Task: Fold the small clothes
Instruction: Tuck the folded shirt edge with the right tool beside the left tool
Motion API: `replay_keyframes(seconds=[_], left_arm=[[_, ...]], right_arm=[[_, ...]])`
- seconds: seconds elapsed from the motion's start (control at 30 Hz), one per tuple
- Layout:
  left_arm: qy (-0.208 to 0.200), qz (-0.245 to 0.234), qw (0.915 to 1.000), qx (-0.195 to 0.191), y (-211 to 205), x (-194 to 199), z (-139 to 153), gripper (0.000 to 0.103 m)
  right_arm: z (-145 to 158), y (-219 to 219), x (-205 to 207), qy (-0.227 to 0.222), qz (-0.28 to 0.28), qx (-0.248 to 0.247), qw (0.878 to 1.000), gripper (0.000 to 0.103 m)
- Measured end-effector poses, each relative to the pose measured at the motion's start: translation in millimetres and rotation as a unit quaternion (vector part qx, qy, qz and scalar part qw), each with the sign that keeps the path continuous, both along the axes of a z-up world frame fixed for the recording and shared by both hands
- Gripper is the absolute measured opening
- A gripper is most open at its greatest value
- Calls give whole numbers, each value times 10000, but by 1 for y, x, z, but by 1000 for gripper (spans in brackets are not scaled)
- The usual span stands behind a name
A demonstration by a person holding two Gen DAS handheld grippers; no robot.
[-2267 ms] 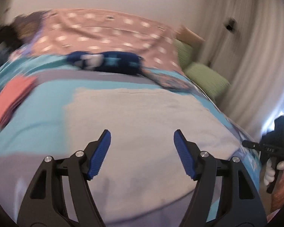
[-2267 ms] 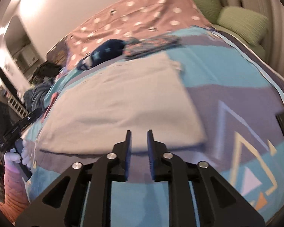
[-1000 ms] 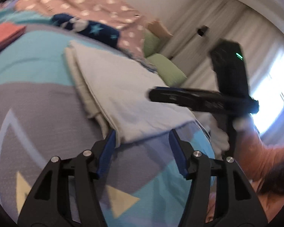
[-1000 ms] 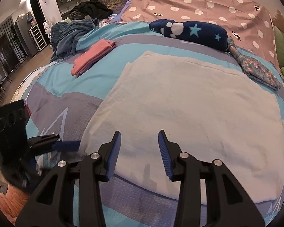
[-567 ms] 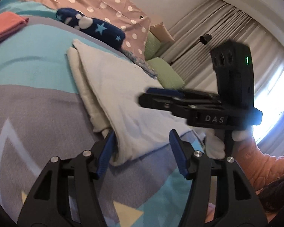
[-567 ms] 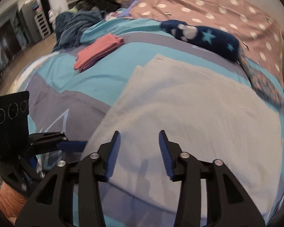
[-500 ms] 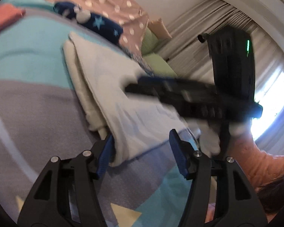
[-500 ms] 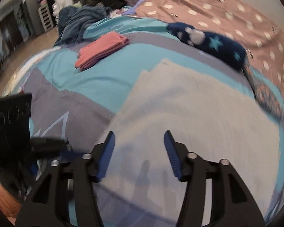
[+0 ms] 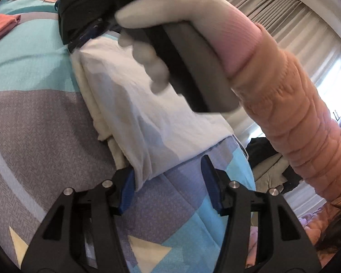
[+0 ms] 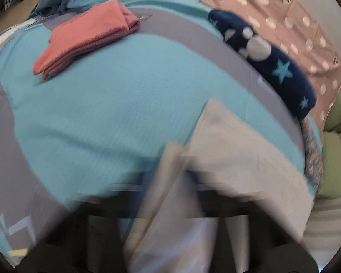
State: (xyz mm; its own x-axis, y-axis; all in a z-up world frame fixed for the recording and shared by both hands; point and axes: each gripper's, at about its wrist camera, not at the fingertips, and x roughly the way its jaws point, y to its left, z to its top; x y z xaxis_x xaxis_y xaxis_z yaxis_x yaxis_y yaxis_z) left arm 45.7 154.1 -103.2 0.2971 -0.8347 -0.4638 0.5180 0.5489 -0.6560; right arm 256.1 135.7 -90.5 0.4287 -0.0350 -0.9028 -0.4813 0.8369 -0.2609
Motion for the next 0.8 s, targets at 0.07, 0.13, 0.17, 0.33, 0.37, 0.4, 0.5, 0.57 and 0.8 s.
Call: replay_keyframes(seconds=[0.07,0.13,0.17,0.33,0.37,0.4,0.5,0.57,0.8], left_arm=[[-23,-13,10000,-68,0,-3,3,51],[-48,16,9999,-166,5,-5,4,48],[-56,21,9998,-197,6,-6,4,48],[-58,-85,9997,-233,8,-9,2,48],[-60,-104,9997,-218,8,-8,2,48],[-39,-135,9998,-170,7,-9,2,48],[40,-64,10000,57,5,-12,1,48],[109,63,9997,198,9,-15,-1,48],[85,537,9985,79,39,-26,-1,54]], right_arm=[[16,-8,5,-128,-108,546,9984,1],[27,-21,12,-54,-249,1059,9941,0],[29,-29,16,42,-290,1272,9914,0],[36,-57,25,353,-223,2139,9760,0],[38,-60,26,380,-228,2263,9731,0],[42,-64,26,298,-231,2459,9686,0],[52,-66,26,154,-213,2682,9630,0],[53,-64,26,185,-136,2596,9654,0],[52,-91,-31,233,575,2250,9724,22]])
